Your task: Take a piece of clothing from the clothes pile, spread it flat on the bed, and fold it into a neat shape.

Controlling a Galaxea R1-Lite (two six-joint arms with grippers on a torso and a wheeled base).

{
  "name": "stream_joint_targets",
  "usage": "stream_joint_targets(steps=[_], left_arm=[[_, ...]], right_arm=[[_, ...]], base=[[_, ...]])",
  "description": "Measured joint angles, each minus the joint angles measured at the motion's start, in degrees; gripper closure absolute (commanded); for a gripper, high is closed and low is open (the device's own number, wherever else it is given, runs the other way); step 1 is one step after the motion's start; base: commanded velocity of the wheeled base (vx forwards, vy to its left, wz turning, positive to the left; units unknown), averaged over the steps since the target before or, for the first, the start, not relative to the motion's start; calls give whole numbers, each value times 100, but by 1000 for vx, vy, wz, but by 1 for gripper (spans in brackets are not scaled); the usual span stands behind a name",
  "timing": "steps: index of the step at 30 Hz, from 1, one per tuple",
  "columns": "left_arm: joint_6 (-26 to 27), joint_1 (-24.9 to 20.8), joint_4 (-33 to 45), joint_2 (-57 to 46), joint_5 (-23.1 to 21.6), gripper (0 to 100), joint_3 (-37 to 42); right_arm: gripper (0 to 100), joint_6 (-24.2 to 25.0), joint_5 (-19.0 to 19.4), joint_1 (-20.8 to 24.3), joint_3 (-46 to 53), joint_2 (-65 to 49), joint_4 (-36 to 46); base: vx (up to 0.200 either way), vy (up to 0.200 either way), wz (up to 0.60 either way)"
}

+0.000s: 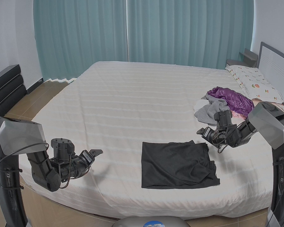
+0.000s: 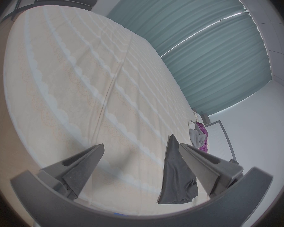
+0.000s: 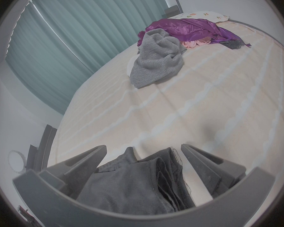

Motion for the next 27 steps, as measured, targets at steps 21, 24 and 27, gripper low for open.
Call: stream_joint_targets(steps=[21, 24, 27], left_arm=[[4, -2, 0, 1, 7, 0, -7], [4, -2, -1, 1, 7, 0, -7], [4, -2, -1, 1, 5, 0, -7]], right_arm=[[100, -20, 383, -96, 143, 355, -650], [100, 6, 379, -200, 129, 355, -657], [100, 27, 379, -269, 127, 355, -658]], base=[[0, 0, 0], [0, 0, 0], [0, 0, 0]])
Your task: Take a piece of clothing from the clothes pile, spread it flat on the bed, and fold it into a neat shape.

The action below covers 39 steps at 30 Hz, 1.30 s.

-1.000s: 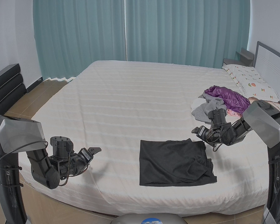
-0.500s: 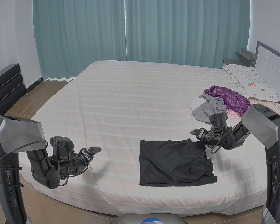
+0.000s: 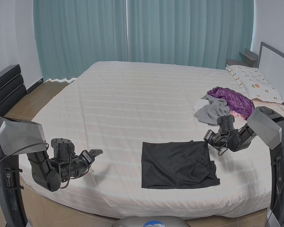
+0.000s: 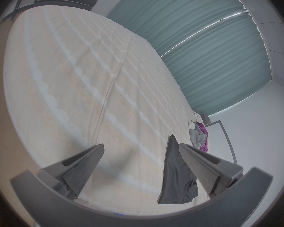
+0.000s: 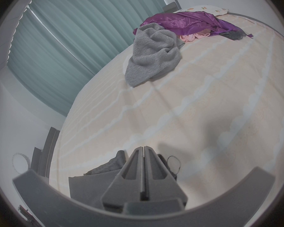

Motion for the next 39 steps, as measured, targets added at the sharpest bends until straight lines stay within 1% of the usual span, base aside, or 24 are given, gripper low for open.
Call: stream_joint_targets(steps=[10, 11, 17, 22, 26, 33, 36, 39], left_arm=[[-2, 0, 0, 0, 2, 0, 0], [-2, 0, 0, 0, 0, 0, 0], [-4, 0, 1, 0, 0, 0, 0], [-6, 0, 1, 0, 0, 0, -4], [-9, 2, 1, 0, 2, 0, -9], [-17, 0, 0, -11, 0, 0, -1], [-17, -33, 1, -34, 4, 0, 49], [-17, -110, 0, -67, 55, 0, 115]], right_arm=[[100, 39, 0, -113, -37, 15, -32], [0, 37, -2, -116, -39, 17, -73], [0, 44, 44, -155, 118, -30, -344], [0, 165, 384, -190, 569, -232, -670], [0, 468, 562, -193, 1203, -462, -1097], [0, 1240, 795, -182, 2483, -791, -2506], [0, 1415, 975, -177, 2800, -877, -2712], [0, 1440, 1024, -143, 2932, -901, -2739]], base=[[0, 0, 0], [0, 0, 0], [0, 0, 0], [0, 0, 0], [0, 0, 0], [0, -200, 0], [0, -200, 0], [0, -133, 0]])
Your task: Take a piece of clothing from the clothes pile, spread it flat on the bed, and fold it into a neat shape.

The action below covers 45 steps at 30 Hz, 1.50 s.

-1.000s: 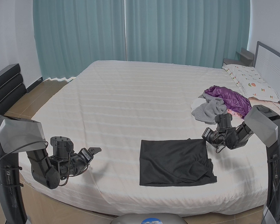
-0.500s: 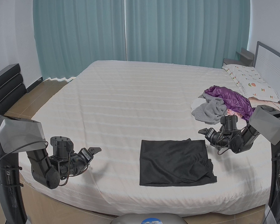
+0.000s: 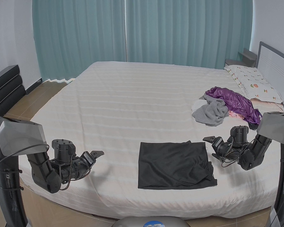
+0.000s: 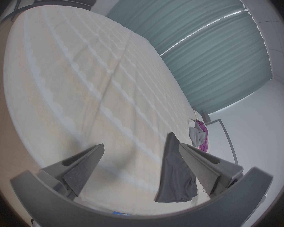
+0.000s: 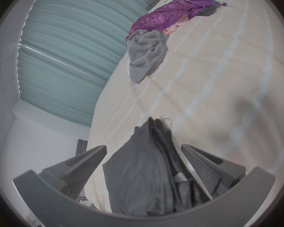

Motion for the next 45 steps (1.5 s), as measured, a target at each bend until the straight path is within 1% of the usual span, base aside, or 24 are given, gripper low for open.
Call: stream_joint_targets(steps=[8, 16, 19, 21, 25, 34, 41, 45], left_arm=[[22, -299, 30, -60, 228, 0, 39], [354, -668, 116, 48, 321, 0, -466], [438, -784, 323, 144, 411, 0, -870], [472, -852, 591, 213, 450, 0, -1180], [536, -996, 1178, 404, 506, 0, -1959], [819, -1241, 2068, 1064, 573, 0, -3608], [920, -1315, 2678, 1704, 1047, 0, -4649], [923, -1335, 2957, 1914, 1086, 0, -5019]], right_arm=[[0, 0, -13, 57, 140, 22, -126], [0, -2, -22, 104, 163, 46, -148], [0, -5, -22, 104, 166, 48, -145], [0, -10, -22, 107, 166, 52, -143], [0, -22, -35, 127, 166, 63, -151], [0, -60, -57, 162, 257, 122, -367], [0, -73, -66, 180, 301, 163, -424], [0, -73, -71, 190, 310, 174, -433]], base=[[0, 0, 0], [0, 0, 0], [0, 0, 0], [0, 0, 0], [0, 0, 0], [0, 0, 0], [0, 0, 0], [0, 0, 0]])
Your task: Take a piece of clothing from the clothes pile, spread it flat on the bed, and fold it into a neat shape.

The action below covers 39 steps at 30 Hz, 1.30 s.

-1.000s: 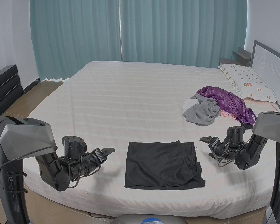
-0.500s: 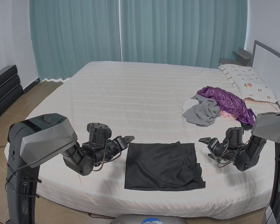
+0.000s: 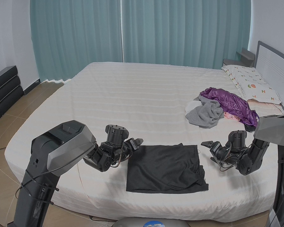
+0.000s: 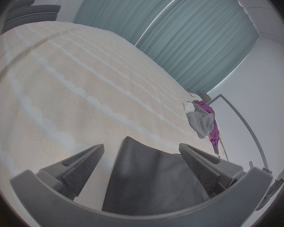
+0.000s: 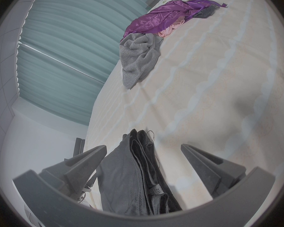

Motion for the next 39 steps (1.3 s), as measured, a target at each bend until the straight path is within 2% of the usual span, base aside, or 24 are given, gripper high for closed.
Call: stream_joint_targets(steps=[6, 7, 15, 20, 25, 30, 39], left_arm=[[-22, -22, 267, 200, 0, 0, -405], [-30, -27, 289, 219, -1, 100, -433], [-49, -29, 322, 284, 88, 100, -494], [-63, -9, 322, 295, 372, 100, -491], [-295, 11, 284, 297, 645, 100, -489], [-356, 22, 279, 291, 679, 100, -461], [-367, 26, 278, 269, 690, 100, -413]], right_arm=[[0, -2, -11, 16, 5, 16, -2], [0, -9, -13, 16, 5, 18, -2], [0, -118, -143, 27, -43, 68, 2], [0, -132, -145, 46, -233, 112, 55], [0, -132, -217, 236, -583, 241, 93], [0, -132, -375, 368, -894, 405, 107], [0, -151, -417, 482, -1621, 686, 263]], base=[[0, 0, 0], [0, 0, 0], [0, 0, 0], [0, 0, 0], [0, 0, 0], [0, 0, 0], [0, 0, 0]])
